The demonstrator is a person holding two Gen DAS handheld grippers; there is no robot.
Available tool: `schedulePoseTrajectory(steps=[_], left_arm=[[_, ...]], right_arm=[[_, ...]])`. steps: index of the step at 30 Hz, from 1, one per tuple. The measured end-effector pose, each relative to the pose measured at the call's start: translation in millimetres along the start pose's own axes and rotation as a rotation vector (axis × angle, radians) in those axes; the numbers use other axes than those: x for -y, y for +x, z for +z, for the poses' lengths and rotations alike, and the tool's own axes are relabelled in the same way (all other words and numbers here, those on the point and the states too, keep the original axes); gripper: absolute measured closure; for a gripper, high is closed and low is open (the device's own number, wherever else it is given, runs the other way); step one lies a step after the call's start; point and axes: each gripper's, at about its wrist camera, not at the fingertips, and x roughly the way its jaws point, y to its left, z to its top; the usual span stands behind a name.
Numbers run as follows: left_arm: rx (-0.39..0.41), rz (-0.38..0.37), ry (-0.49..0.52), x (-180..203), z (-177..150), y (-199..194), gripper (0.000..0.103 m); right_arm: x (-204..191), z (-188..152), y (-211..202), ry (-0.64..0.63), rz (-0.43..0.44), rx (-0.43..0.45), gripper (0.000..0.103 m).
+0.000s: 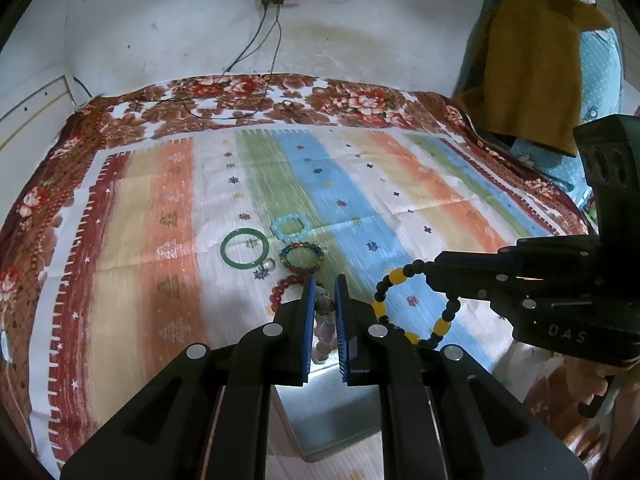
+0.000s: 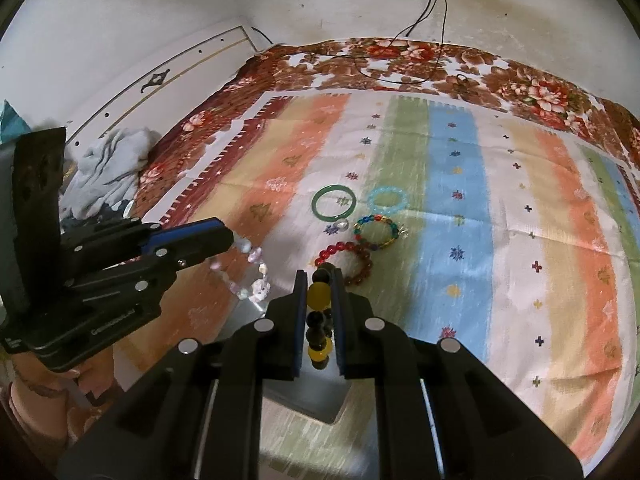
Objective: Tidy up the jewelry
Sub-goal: 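Carry both bracelets over the tin and open both tools to drop them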
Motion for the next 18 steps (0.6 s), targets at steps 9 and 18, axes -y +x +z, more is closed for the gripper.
schedulePoseTrajectory(steps=[9,18], left_arm=[[-0.035,-0.017,0.005,8,-25,0,0.094],[-0.053,-0.019,0.020,16,-38,-1,0.094]], right_arm=[[-1,-27,1,0.028,0.027,-0.029,0.090],[-3,-45,1,0.041,0.030,-0.049,0.090]])
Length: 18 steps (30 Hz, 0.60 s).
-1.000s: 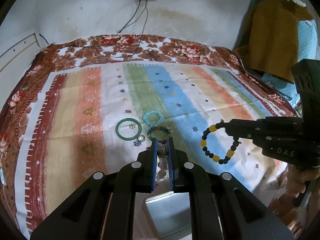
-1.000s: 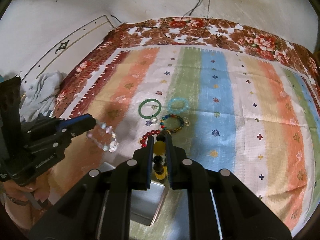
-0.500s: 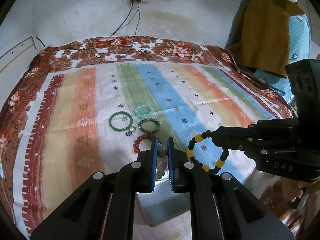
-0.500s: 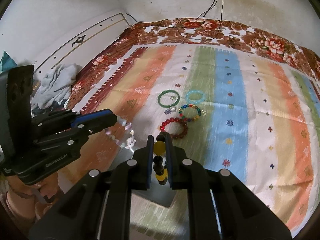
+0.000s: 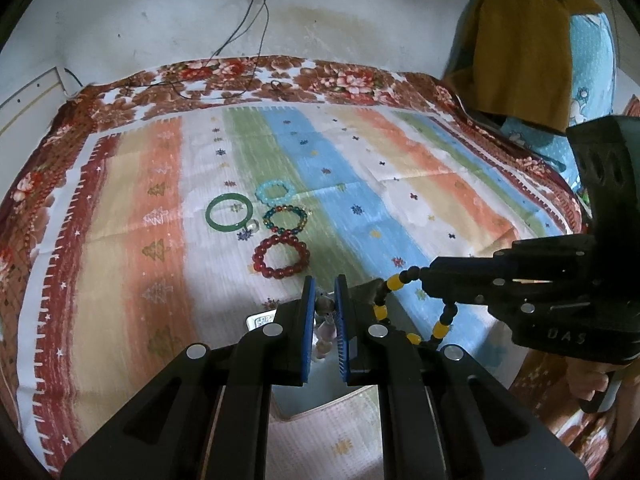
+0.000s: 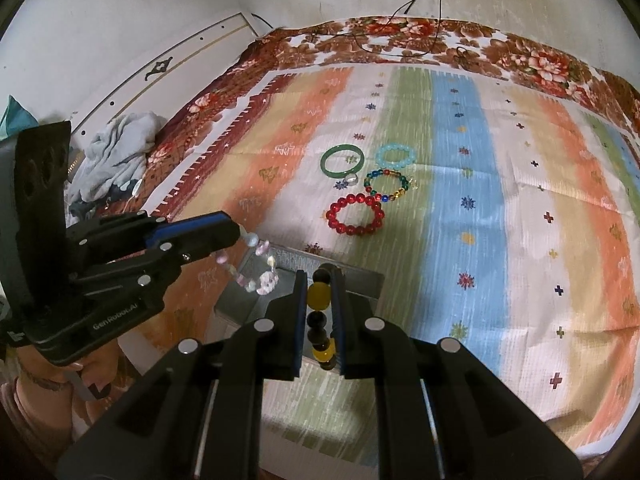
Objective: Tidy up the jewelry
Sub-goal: 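Carry both bracelets over the tin and open both tools to drop them, then move both open tools back toward the remaining bracelets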
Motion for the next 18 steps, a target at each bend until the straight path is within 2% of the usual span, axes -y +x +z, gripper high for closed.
schedulePoseTrajectory(steps=[8,10,11,12,14,18], left_arm=[[-0.032,-0.003,-0.011,-2,-5,6,0.093],[-0.042,0.013,-0.014,-5,-5,10,0.086],[-0.042,0.023,-0.013,-6,-4,11,0.073],[-0.041,0.026,-0.011,-6,-4,11,0.064],[-0.046,0.047,-0.004,-8,-4,13,0.059],[-0.060,0.079,-0.006,-14,-5,17,0.057]], right_arm=[[3,-1,3,0.024,0.018,-0.014,0.088],[9,-1,4,0.056,0.006,-0.012,0.069],[12,0,3,0.063,-0.006,-0.006,0.053],[14,1,2,0.069,-0.015,0.001,0.047],[19,2,2,0.079,-0.021,0.001,0.047],[26,5,7,0.102,-0.035,-0.012,0.046]])
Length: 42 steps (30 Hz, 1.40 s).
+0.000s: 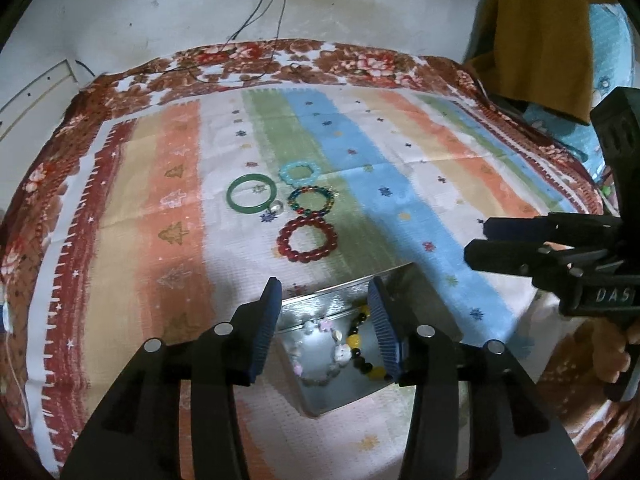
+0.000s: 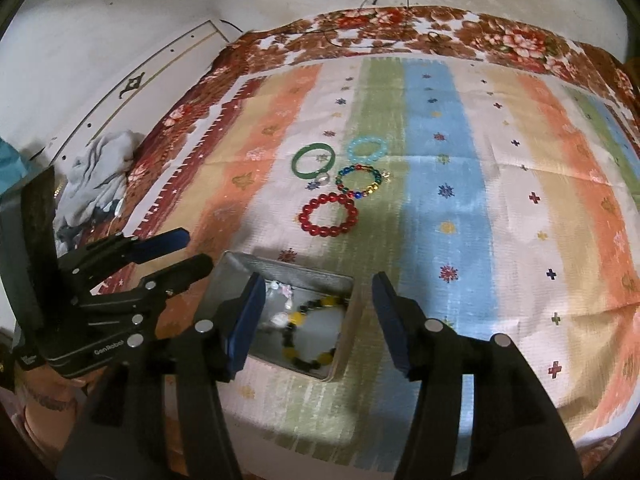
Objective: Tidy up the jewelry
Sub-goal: 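Move both open tools back toward the remaining bracelets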
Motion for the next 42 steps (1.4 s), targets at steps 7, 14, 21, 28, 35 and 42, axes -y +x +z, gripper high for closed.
schedulePoseTrajectory(steps=[7,14,21,28,35,42], left_arm=[[-0.009,0.032,-0.028,-15,7,6,0.053],[-0.001,0.058,-0.049,-31,21,13,0.048],[-0.028,0.061,-0.089,-49,38,34,0.045],[-0.048,0.081,-0.087,-56,49,50,0.044],[-0.070,0.093,-0.092,-70,63,69,0.044],[-0.098,0.108,-0.112,-83,74,90,0.043]], right_arm=[[10,7,10,0.024,-0.028,-0.016,0.044],[15,17,25,0.035,-0.029,-0.054,0.043],[26,30,47,0.059,-0.042,-0.098,0.042],[34,51,63,0.082,-0.050,-0.097,0.037],[41,64,85,0.100,-0.051,-0.122,0.037],[50,76,103,0.139,-0.039,-0.141,0.037]])
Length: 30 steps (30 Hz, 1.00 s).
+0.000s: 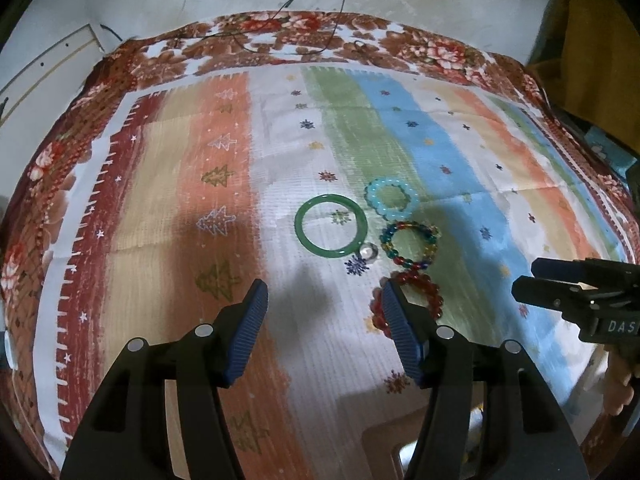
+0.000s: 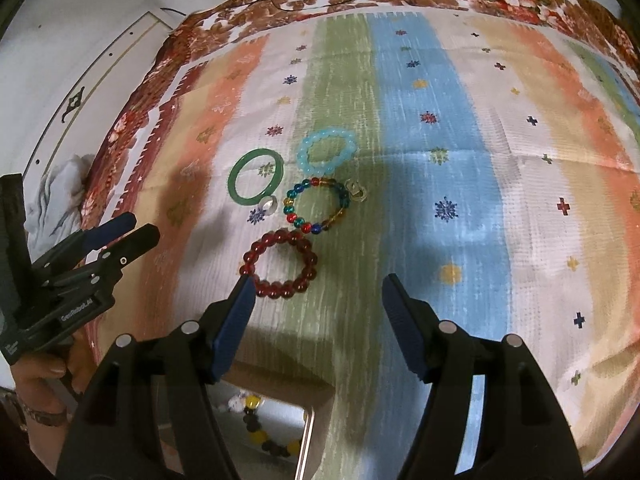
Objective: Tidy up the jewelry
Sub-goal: 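Move both open tools back toward the remaining bracelets, then grasp the multicolour bead bracelet with the right tool while the left tool grasps the red bead bracelet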
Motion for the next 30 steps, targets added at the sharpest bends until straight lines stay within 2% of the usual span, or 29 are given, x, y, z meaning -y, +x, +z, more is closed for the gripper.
schedulePoseTrajectory(steps=[6,18,30], left_arm=[[-0.002,-0.005,0.019,3,10,10,0.041],[-0.070,-0.003,0.039,2,15,44,0.041],[-0.174,-0.095,0.141,26,6,72,0.041]], right_arm=[[2,11,11,0.008,-0.001,-0.012,0.037],[11,27,40,0.017,-0.046,-0.047,0.036],[24,42,66,0.048,-0.054,-0.087,0.036]])
